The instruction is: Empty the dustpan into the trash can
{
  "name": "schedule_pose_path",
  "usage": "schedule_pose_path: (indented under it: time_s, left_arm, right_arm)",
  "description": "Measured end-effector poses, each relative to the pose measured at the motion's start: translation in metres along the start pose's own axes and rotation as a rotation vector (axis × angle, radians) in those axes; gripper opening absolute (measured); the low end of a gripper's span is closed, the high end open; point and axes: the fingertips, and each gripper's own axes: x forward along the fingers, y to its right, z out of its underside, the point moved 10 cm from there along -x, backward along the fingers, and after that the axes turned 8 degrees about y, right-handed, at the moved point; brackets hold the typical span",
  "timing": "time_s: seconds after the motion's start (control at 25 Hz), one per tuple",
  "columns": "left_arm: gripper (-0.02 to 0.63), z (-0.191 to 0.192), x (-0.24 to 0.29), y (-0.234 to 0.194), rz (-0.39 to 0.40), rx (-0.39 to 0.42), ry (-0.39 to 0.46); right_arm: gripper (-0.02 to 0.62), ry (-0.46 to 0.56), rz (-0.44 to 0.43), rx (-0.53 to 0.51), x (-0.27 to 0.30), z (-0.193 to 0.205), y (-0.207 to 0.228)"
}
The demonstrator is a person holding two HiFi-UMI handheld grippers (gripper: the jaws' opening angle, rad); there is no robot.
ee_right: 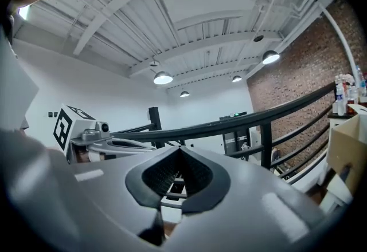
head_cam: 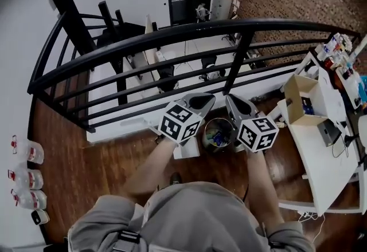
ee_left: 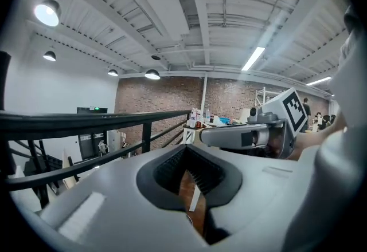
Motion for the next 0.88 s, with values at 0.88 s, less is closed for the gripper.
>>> schedule_pose_path:
  time_s: [0.88]
  left_arm:
    - [0.006, -0.015, 0.012, 0.016, 0.089, -0.053, 0.072]
  right_arm:
    - [0.011, 0.06, 0.007, -0.03, -0.028, -0.026, 0.001]
